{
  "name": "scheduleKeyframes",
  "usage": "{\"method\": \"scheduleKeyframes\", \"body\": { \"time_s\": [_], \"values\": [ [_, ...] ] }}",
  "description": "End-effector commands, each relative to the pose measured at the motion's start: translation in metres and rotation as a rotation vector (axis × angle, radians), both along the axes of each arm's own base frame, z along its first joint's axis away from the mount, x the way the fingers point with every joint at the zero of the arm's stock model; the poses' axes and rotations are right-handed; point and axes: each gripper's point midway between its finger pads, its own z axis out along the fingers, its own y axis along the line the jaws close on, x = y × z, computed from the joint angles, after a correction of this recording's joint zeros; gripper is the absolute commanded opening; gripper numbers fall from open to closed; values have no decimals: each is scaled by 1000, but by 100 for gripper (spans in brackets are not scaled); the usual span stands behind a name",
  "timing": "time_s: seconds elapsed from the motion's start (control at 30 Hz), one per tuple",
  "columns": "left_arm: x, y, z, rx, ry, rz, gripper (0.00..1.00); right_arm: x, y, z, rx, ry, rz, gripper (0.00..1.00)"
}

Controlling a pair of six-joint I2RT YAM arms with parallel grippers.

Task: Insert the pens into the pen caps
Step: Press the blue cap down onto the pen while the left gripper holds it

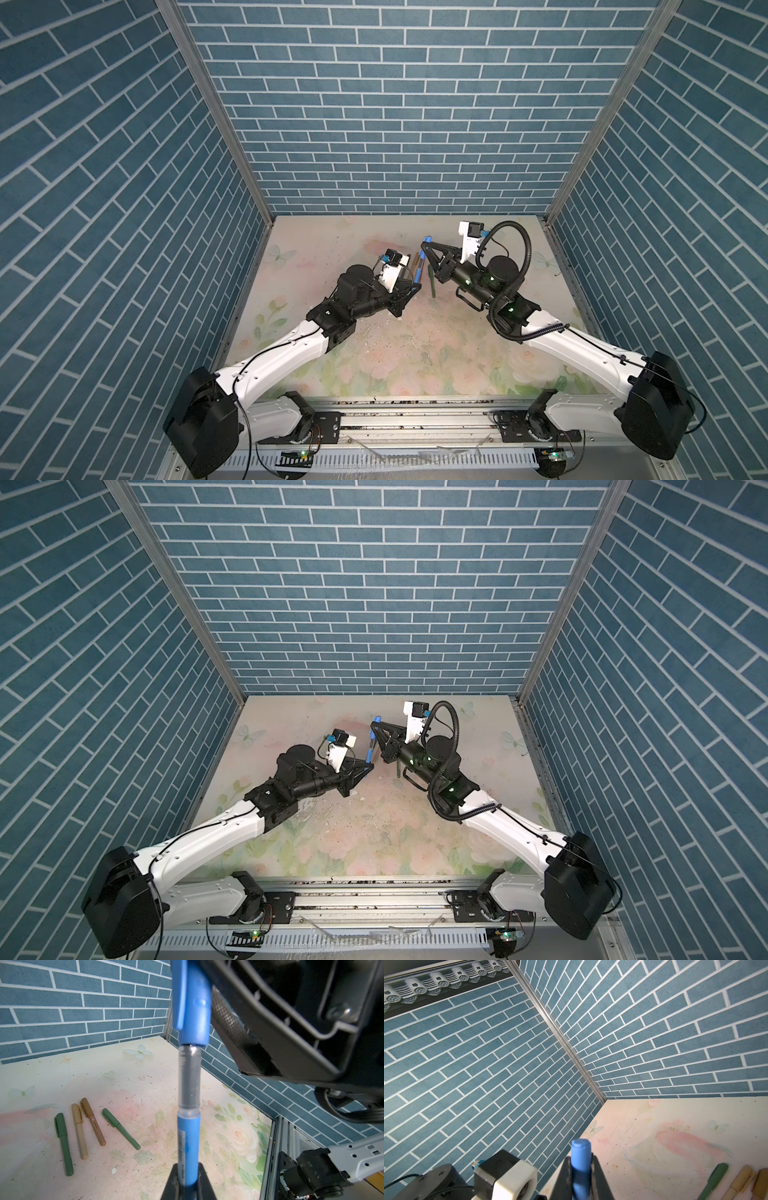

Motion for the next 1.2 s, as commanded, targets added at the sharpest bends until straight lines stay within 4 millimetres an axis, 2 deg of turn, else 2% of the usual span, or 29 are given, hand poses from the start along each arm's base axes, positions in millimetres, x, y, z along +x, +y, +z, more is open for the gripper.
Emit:
{"method": "scheduleKeyframes", "body": {
  "time_s": [0.0,0.3,0.7,0.87,1.03,1.17],
  "values": [
    [1,1,24,-51,-55,10,0,-11,11,-18,-17,54,60,5],
    [-2,1,28,-61,-64,1,0,-12,0,-27,-106,41,14,5],
    [-5,-1,32,-80,-73,-18,0,-18,11,-18,-65,38,94,6],
    [-8,0,34,-89,-80,-24,0,-11,-5,-15,-70,11,24,7],
    [-9,-3,35,-99,-73,-46,0,-10,-5,-7,-64,0,39,6],
    [-10,-2,36,-100,-79,-42,0,-10,-4,-11,-70,8,56,7]
  ]
}}
